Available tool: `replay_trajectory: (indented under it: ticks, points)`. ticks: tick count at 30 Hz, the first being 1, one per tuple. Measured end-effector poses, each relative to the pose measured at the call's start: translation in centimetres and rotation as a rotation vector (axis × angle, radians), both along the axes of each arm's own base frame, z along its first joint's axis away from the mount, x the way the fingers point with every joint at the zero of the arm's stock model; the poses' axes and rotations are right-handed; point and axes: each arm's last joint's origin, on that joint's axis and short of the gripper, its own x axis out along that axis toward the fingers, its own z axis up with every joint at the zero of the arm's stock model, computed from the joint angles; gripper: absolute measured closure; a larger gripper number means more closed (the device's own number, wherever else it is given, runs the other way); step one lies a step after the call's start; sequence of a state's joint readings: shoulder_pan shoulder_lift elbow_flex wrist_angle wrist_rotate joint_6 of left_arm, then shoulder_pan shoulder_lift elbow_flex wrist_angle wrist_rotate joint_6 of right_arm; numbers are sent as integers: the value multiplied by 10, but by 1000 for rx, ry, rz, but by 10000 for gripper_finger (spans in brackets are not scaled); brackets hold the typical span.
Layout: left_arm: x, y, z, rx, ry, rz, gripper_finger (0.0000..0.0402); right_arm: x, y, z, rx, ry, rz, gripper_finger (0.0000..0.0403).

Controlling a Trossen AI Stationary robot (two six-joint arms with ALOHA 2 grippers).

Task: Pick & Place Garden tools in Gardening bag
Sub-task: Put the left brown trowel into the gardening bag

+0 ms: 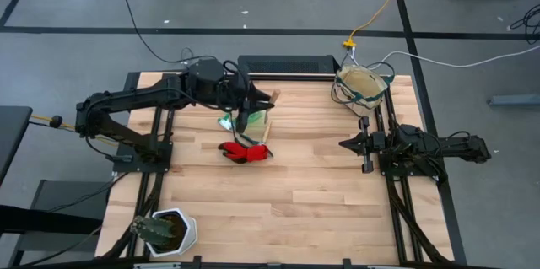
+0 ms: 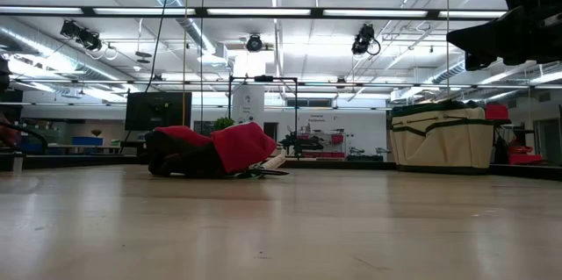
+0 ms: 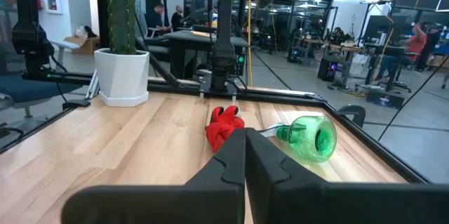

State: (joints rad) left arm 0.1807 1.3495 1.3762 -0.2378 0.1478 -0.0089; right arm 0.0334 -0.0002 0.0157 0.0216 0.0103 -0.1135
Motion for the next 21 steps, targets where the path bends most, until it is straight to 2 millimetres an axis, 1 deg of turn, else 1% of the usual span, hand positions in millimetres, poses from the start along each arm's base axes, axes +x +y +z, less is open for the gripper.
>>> replay_trajectory:
  ticks: [10, 15, 21]
  points:
    - [0, -1, 0, -16, -1, -34, 328, 0, 0, 0, 0, 0, 0, 399]
    - [0, -1, 0, -14, -2, -35, 327, 0, -3, 2, -87, -13, -102, 399]
    - [0, -1, 0, -14, -2, -36, 328, 0, -4, 2, -91, -11, -143, 399]
